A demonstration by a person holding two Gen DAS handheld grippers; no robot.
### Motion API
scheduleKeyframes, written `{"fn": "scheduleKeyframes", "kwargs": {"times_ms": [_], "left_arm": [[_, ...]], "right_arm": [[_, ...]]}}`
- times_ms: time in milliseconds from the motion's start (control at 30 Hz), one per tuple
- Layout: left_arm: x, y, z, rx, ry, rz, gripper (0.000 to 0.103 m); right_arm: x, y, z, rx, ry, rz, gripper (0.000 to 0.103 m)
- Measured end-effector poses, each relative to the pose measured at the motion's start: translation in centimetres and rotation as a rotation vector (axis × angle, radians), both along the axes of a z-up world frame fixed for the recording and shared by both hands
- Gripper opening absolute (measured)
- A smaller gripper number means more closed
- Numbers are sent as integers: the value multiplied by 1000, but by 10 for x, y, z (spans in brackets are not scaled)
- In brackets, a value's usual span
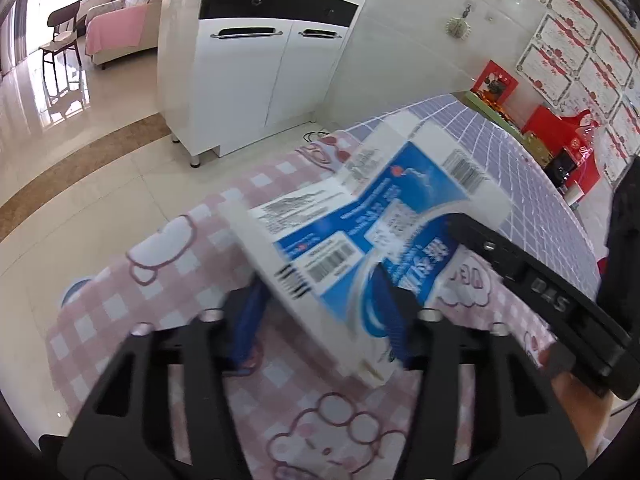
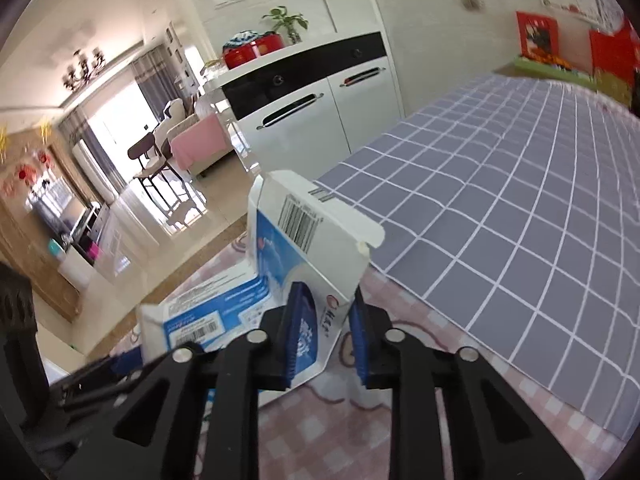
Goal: Collect trash
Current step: 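Carry the carton in both tools over the blue bin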
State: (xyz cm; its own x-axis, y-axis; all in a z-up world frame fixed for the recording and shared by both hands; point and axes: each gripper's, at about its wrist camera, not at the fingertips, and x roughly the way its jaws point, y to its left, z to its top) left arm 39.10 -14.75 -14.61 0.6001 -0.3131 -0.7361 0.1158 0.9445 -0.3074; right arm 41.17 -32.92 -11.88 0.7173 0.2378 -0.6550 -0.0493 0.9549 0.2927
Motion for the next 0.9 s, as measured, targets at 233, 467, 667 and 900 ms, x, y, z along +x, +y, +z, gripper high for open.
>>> {"fn": "scheduleKeyframes", "kwargs": {"times_ms": [233, 467, 667, 900], "left_arm": [[-18, 39, 21, -57, -67, 26, 32], [-54, 104, 61, -38, -174, 114, 32], [-86, 174, 76, -6, -221, 194, 32], [-110, 254, 76, 34, -229, 296, 32]], "right_arm": [[-29, 27, 26, 6, -53, 39, 17], [-55, 95, 66, -1, -134, 128, 17], [-68, 168, 82, 22, -162, 221, 17], [-71, 254, 79, 43, -139, 330, 17]]}}
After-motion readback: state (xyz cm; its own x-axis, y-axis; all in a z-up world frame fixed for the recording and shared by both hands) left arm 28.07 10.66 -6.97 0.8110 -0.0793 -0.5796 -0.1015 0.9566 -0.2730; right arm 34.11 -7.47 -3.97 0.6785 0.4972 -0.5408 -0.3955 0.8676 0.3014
